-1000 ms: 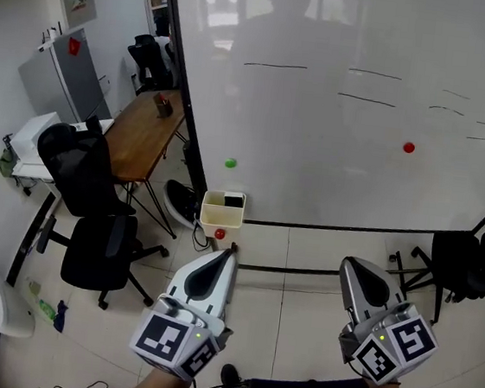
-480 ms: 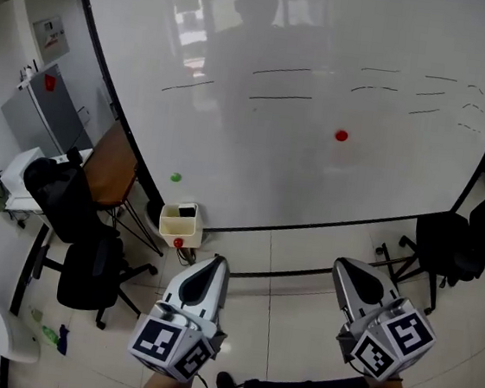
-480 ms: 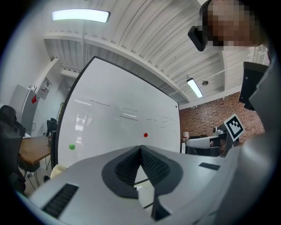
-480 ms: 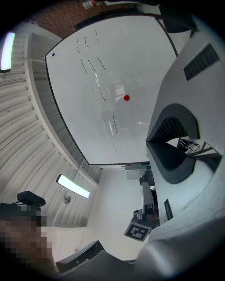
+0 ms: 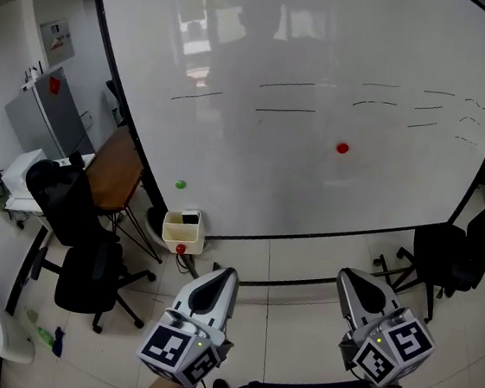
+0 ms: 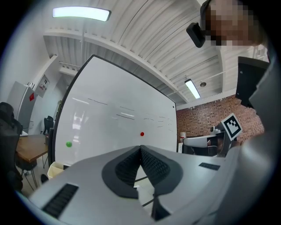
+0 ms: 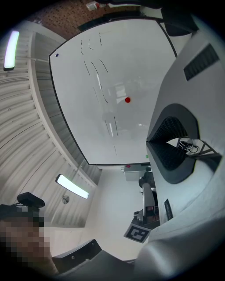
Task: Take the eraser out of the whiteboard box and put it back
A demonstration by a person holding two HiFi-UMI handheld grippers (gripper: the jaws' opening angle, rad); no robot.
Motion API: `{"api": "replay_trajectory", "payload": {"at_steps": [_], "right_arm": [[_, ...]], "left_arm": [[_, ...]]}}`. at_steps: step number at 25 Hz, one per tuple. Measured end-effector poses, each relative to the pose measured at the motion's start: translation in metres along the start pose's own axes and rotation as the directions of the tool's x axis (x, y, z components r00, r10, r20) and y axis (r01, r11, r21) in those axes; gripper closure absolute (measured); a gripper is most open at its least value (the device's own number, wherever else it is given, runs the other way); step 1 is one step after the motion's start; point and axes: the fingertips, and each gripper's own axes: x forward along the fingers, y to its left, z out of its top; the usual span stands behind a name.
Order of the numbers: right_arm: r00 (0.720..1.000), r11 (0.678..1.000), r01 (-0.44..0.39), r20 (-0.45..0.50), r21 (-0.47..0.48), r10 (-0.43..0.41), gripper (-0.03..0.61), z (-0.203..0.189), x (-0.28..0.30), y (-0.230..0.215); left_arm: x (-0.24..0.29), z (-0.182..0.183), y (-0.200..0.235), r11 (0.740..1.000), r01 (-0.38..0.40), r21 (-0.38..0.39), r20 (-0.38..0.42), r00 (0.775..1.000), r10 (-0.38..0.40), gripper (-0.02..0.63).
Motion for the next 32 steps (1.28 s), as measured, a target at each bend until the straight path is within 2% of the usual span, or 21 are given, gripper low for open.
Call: {"api": "replay_trajectory", "payload": {"at_steps": [32], "right_arm": [[1.000, 1.000, 0.011, -0.018, 0.001, -0.011, 0.554, -0.0070, -0.0002, -0.0041]], "left_arm": [[0.0058, -0.0071, -0.0044, 1.000, 0.013, -0.008, -0.005, 1.000, -0.013, 0.595]]}}
